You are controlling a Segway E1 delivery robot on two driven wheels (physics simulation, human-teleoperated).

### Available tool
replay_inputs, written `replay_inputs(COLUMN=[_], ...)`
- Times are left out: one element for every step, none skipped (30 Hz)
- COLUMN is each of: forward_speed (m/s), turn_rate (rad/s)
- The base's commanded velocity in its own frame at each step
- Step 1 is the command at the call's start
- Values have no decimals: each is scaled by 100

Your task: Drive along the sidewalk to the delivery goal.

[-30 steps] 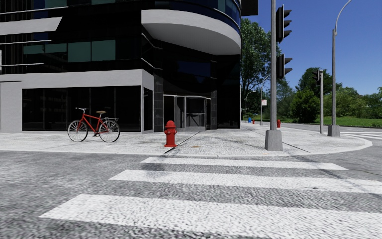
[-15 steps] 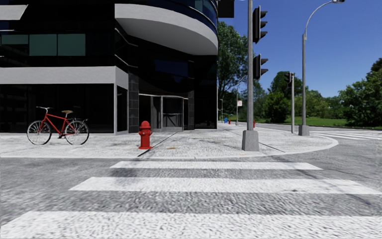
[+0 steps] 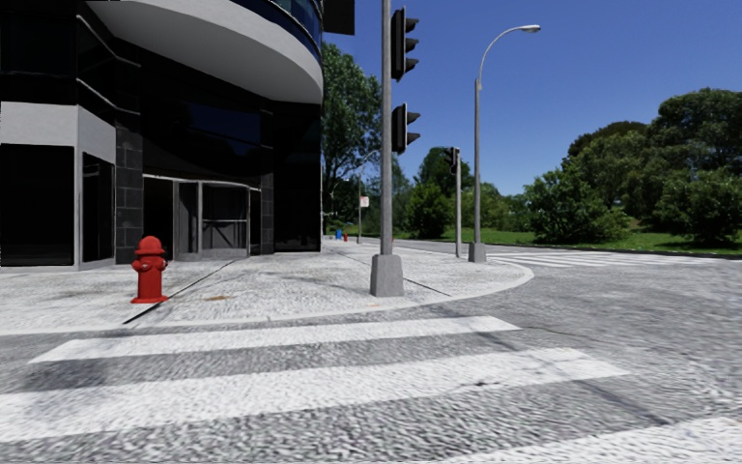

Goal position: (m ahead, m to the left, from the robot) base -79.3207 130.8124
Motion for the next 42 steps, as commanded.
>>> replay_inputs(forward_speed=[82, 82, 82, 82, 82, 82, 82, 82, 82, 82, 82, 82, 82, 82, 82, 82, 82, 82, 84, 84, 85, 86, 86, 86, 86, 86, 86, 86, 86, 86, 87, 87, 87, 87, 87, 87, 87, 87, 87, 88, 88, 88], turn_rate=[-81, -81, -81, -81, -81, -81, -81, -81, -81, -82, -84, -84, -85, -86, -86, -86, -86, -86, -86, -86, -86, -86, -89, -89, -92, -92, -93, -93, -93, -93, -93, -95, -95, -98, -101, -102, -102, -103, -103, -103, -103, -103])
